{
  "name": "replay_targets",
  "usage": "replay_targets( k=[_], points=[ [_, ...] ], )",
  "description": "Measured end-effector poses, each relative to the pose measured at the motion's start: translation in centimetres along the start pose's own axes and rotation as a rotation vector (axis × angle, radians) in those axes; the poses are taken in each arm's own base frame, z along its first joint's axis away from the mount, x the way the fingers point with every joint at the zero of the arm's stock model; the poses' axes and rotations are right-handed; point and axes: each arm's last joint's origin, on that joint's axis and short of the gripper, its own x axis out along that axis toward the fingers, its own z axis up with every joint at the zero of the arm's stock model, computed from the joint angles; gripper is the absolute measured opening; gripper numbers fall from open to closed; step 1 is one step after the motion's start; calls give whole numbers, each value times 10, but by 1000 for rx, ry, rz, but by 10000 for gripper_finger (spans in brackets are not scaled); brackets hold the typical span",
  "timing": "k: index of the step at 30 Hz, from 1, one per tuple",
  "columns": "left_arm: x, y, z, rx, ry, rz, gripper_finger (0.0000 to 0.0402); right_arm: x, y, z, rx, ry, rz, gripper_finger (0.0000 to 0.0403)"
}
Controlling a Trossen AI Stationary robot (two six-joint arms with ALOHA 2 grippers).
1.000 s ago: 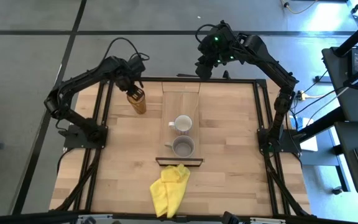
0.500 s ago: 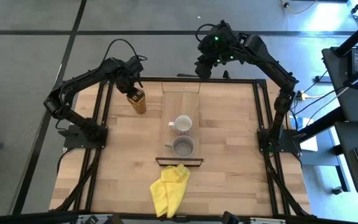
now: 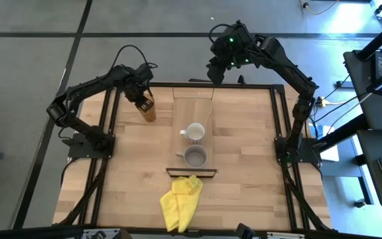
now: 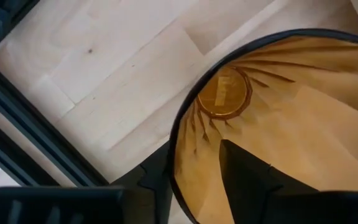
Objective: Stack small to large cups/mugs on shelf
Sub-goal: Put the brown cup on the shelf
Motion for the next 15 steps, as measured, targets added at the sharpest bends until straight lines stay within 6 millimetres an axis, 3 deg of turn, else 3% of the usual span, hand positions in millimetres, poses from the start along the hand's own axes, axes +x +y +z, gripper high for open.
replay_targets(
  k=[9, 15],
  points=[
    [-1, 0, 1, 30, -6, -11, 11, 0, 0, 0, 1, -5, -1, 123],
    [-9, -2, 2, 40, -9, -46, 7, 0, -2, 0, 20, -3, -34, 123]
  ],
)
